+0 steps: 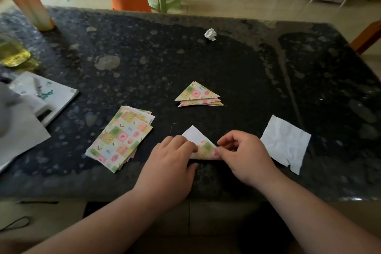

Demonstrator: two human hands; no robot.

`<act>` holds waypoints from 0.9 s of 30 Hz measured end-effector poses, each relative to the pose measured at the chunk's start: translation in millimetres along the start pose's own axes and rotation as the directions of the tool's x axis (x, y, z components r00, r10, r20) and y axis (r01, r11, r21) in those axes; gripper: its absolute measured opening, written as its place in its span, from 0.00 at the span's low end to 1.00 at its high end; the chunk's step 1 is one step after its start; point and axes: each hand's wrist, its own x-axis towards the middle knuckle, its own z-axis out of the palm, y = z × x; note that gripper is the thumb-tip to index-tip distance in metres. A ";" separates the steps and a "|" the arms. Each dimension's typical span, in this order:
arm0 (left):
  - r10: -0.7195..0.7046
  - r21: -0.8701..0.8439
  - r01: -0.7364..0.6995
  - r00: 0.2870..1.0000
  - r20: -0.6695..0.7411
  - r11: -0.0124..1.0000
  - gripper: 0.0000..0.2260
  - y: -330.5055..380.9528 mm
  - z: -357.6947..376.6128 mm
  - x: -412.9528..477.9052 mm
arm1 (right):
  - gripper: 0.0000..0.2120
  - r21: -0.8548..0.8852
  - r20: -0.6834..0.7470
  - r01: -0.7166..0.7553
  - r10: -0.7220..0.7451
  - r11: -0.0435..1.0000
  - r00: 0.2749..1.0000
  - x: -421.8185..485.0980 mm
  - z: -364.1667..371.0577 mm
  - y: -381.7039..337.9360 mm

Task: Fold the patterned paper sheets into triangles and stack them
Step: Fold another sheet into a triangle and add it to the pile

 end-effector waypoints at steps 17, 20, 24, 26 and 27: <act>0.174 0.206 -0.226 0.954 0.242 0.952 0.37 23.0 20.4 -24.5 | 0.05 -0.076 -0.066 0.056 -0.061 0.995 0.996 2.9 9.3 -0.8; 0.140 0.218 -0.206 0.948 0.285 0.954 0.37 22.5 22.4 -23.0 | 0.06 -0.090 -0.076 0.038 -0.045 0.995 0.996 3.6 8.1 0.5; 0.139 0.208 -0.196 0.955 0.263 0.958 0.37 22.0 25.4 -22.2 | 0.05 -0.113 -0.075 0.028 -0.037 0.993 0.996 5.1 5.8 1.2; 0.140 0.219 -0.195 0.960 0.243 0.956 0.38 20.1 27.2 -22.3 | 0.06 -0.118 -0.070 0.031 -0.039 0.993 0.997 5.6 6.7 0.9; 0.135 0.229 -0.196 0.957 0.258 0.953 0.38 19.6 27.9 -22.9 | 0.07 -0.122 -0.069 0.034 -0.043 0.992 0.997 6.0 7.5 0.7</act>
